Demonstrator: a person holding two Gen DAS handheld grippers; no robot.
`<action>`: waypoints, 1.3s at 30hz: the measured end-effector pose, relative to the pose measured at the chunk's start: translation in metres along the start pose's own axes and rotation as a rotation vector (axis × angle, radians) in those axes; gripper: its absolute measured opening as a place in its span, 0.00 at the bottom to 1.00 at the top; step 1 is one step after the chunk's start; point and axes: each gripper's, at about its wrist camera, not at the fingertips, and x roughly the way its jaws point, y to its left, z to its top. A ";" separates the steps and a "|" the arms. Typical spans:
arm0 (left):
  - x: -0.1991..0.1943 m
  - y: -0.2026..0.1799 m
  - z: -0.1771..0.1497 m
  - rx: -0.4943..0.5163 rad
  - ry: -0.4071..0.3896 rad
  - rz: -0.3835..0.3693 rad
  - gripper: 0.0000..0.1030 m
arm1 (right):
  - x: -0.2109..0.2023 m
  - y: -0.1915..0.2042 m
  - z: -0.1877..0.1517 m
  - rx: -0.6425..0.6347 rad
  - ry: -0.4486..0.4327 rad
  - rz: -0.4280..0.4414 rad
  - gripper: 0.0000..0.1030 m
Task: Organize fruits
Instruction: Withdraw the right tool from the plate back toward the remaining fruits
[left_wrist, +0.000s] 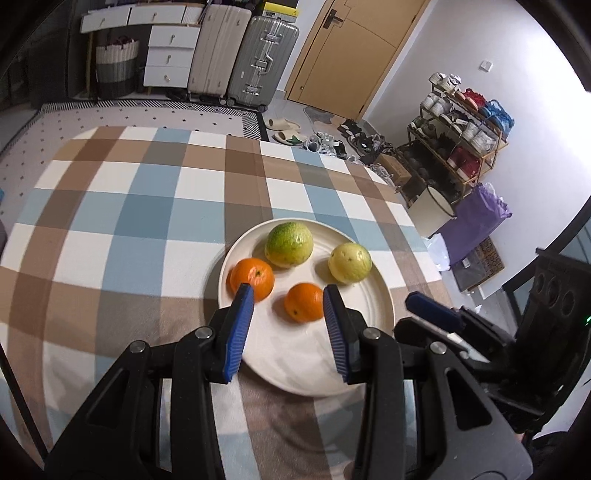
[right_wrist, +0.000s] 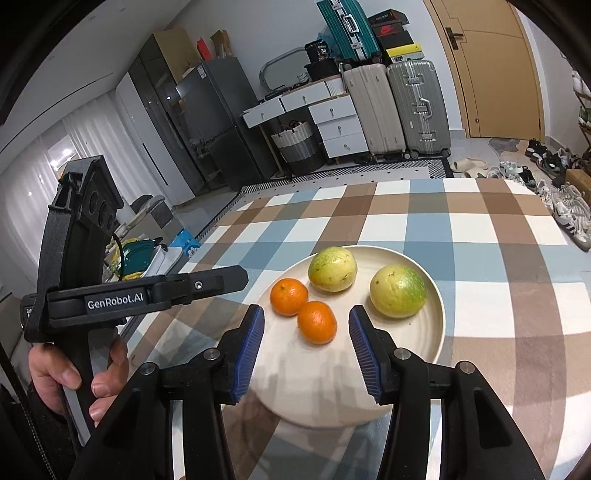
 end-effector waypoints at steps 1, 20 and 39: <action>-0.005 -0.001 -0.004 0.006 -0.004 0.007 0.34 | -0.003 0.002 -0.002 -0.002 -0.003 -0.001 0.49; -0.075 -0.019 -0.083 0.081 -0.115 0.127 0.74 | -0.063 0.037 -0.047 -0.035 -0.080 0.004 0.80; -0.106 -0.016 -0.123 0.076 -0.147 0.165 0.99 | -0.103 0.049 -0.071 -0.021 -0.149 -0.015 0.97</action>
